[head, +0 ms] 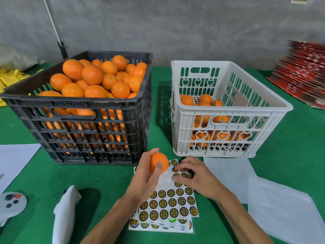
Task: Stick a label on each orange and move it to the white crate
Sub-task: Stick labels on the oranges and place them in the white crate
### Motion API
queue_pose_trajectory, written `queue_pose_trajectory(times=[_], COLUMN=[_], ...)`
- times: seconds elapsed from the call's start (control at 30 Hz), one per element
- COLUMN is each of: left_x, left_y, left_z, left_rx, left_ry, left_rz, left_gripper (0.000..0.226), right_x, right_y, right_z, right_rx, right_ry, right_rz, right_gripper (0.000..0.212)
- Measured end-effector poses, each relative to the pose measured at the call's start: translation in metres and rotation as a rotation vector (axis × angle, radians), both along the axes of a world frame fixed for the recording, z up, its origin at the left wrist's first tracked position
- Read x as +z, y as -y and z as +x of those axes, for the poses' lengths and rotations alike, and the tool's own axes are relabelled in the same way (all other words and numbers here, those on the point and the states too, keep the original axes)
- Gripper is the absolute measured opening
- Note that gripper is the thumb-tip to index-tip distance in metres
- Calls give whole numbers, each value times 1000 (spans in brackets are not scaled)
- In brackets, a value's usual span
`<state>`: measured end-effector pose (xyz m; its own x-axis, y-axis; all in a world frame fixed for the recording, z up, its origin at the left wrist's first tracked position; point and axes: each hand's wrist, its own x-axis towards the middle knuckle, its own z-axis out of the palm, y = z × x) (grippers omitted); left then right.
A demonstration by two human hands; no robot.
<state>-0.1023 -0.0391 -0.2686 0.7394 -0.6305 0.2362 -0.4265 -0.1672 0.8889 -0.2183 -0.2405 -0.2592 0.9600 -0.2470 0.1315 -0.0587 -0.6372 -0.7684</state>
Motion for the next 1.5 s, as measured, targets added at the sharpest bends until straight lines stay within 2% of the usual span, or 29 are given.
queue_pose_trajectory(times=[0.1, 0.3, 0.47, 0.53, 0.67, 0.77, 0.8, 0.9, 0.93, 1.07, 1.2, 1.23, 1.33, 1.37, 1.43, 1.5], left_x=[1, 1, 2, 2, 2, 3, 3, 5, 8, 28, 56, 64, 94, 107, 134, 158], left_y=[0, 0, 0, 0, 0, 0, 0, 0, 1, 5, 7, 5, 4, 5, 14, 31], left_z=[0, 0, 0, 0, 0, 0, 0, -1, -2, -9, -16, -18, -21, -22, -23, -24], left_rx=[8, 14, 12, 13, 16, 26, 26, 20, 17, 18, 8, 2, -16, -22, -17, -33], left_ry=[0, 12, -5, -16, -47, -61, -65, -102, -125, -218, -242, -231, -149, -123, -66, -23], left_rz=[0, 1, -2, 2, 8, 19, 28, 27, 4, -148, -296, -331, -407, -424, -448, -474], left_gripper=[46, 45, 48, 50, 49, 51, 51, 51, 48, 38, 38, 40, 51, 54, 60, 54], right_x=[-1, -2, -6, -7, -3, 7, 9, 23, 29, 50, 73, 82, 107, 117, 138, 161], right_y=[3, 0, -5, -7, -10, -10, -13, -33, -42, -65, -77, -79, -79, -78, -74, -68], right_z=[-2, 4, 6, 4, 2, 0, -1, 2, 5, 17, 17, 15, 9, 8, 7, 8], right_rx=[6, -12, -5, -12, 13, 54, 29, -101, -127, -178, -250, -251, -218, -197, -140, -107], right_ry=[-12, 4, 122, 186, 408, 508, 517, 449, 434, 406, 453, 459, 418, 404, 392, 458], right_rz=[-46, -51, -74, -150, -468, -560, -493, 29, 109, 264, 302, 316, 465, 502, 535, 579], right_gripper=[45, 29, 17, 17, 11, 9, 11, 12, 12, 12, 15, 20, 58, 61, 52, 40])
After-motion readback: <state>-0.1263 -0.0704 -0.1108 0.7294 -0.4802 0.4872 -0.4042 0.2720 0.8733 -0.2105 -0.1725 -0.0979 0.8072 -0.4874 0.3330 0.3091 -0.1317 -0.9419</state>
